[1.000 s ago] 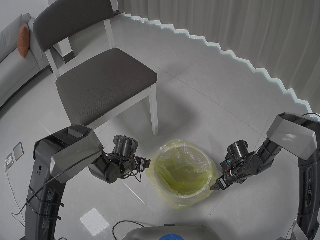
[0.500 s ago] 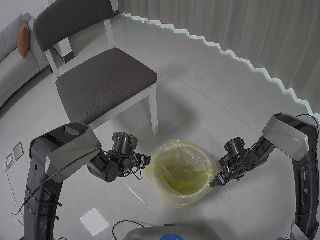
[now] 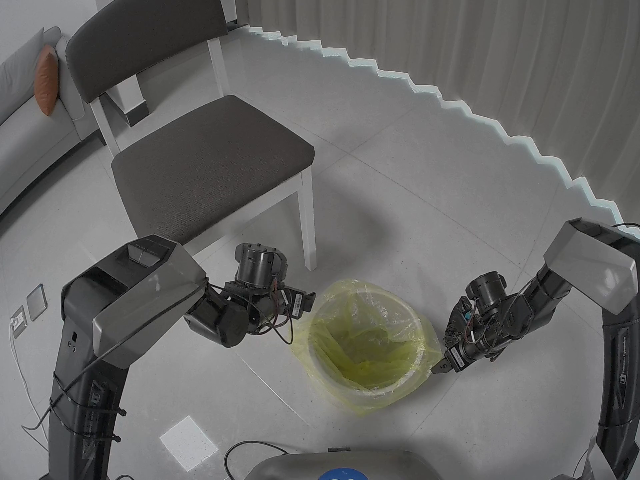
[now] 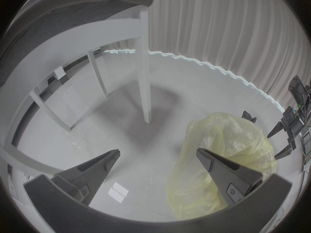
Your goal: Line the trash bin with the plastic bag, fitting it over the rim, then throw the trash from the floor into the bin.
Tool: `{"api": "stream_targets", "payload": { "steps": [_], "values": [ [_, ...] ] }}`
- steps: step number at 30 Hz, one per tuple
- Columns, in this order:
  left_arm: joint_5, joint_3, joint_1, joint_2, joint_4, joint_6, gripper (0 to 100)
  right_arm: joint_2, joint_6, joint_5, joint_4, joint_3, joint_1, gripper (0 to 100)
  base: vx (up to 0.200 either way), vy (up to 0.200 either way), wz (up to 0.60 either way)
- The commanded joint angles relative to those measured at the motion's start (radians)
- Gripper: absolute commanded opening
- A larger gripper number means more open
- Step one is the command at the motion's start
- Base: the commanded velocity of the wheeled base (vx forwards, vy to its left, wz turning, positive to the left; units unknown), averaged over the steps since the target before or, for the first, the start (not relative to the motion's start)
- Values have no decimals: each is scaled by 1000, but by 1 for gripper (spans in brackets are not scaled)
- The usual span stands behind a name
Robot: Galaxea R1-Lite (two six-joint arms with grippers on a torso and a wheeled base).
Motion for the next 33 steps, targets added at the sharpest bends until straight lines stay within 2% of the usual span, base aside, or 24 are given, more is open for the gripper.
{"api": "stream_targets", "payload": {
  "steps": [1,5,9,15,25,33],
  "values": [
    [0,-122,-44,39,59,13,100,-98,1,54,-33,86,-20,100,0,0,0],
    [4,-231,-64,78,142,13,100,-136,4,102,-105,146,-43,100,0,0,0],
    [12,-363,-64,139,219,14,100,-173,4,144,-240,240,-85,100,0,0,0],
    [10,-450,-77,179,288,38,100,-196,18,178,-387,304,-123,100,0,0,0],
    [12,-558,-79,262,331,44,100,-262,18,187,-396,329,-185,100,0,0,0],
    [13,-576,-57,263,324,28,100,-282,17,212,-392,333,-185,100,0,0,0]
  ]
}}
